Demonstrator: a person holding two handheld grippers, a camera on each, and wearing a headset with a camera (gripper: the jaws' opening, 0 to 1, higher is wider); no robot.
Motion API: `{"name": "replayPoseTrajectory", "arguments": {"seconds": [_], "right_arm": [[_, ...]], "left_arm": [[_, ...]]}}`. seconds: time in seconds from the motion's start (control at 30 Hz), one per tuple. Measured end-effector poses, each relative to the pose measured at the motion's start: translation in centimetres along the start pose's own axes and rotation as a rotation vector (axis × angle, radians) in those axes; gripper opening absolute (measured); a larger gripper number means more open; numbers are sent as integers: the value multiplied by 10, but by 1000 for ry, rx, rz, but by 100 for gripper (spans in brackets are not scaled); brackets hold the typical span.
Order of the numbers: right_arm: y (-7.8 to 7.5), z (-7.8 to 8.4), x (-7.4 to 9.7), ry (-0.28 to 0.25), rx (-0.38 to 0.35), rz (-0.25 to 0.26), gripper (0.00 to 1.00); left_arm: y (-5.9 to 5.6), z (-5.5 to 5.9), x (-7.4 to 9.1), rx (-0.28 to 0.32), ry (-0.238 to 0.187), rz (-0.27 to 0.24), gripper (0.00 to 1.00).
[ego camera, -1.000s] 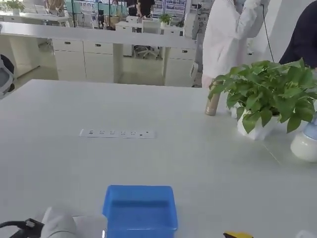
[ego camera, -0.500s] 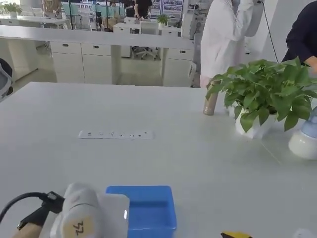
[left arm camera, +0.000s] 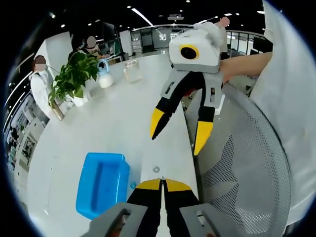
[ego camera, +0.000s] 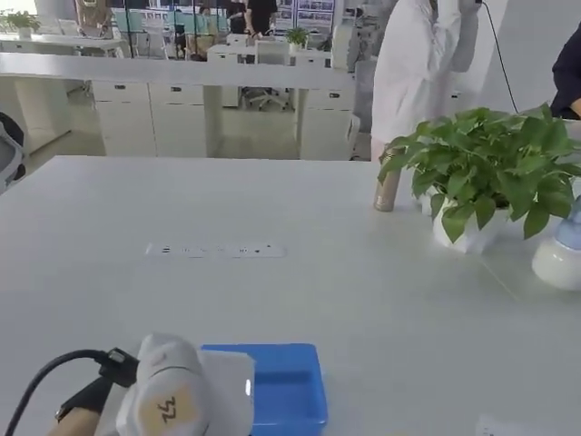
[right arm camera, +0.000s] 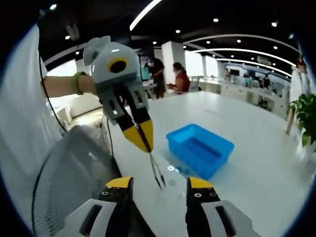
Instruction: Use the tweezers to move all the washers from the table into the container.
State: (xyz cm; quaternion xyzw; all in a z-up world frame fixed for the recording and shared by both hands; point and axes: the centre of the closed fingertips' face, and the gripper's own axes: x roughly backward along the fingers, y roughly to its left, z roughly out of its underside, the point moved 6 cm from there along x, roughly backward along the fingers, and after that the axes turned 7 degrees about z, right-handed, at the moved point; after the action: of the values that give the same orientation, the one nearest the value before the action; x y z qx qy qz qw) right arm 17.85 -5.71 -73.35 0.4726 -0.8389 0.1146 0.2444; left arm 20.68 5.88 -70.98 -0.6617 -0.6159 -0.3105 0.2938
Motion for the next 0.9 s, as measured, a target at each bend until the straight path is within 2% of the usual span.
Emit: {"name": "replayPoseTrajectory", "arguments": {"seconds": [0.13, 0.2, 0.27, 0.37, 0.47, 0.6, 0.67, 0.73, 0.9], "right_arm": [[-4, 4, -28, 43, 66, -88, 35], [-4, 0, -37, 31, 65, -115, 34], [-4, 0, -43, 36, 70, -140, 31], [-2, 2, -53, 73, 123, -174, 28], [-1, 5, -62, 98, 121, -218, 21], [-1, 12, -72, 148, 165, -224, 16], [-2, 14, -73, 163, 174, -193, 15], [-3, 12, -72, 137, 184, -186, 6], [-6, 12, -65, 104, 168, -152, 6]], "left_arm": [[-3, -1, 0, -24, 10, 7, 0], [-6, -2, 0, -47, 19, 11, 0], [-7, -3, 0, -58, 22, 12, 0], [-8, -3, 0, -69, 25, 16, 0], [-7, -4, -1, -82, 24, 20, 0], [-7, -5, -2, -89, 16, 26, 0], [-6, -5, -2, -94, 11, 29, 0], [-6, -5, -2, -91, 8, 32, 0], [-4, -6, 0, -95, -11, 25, 0]]}}
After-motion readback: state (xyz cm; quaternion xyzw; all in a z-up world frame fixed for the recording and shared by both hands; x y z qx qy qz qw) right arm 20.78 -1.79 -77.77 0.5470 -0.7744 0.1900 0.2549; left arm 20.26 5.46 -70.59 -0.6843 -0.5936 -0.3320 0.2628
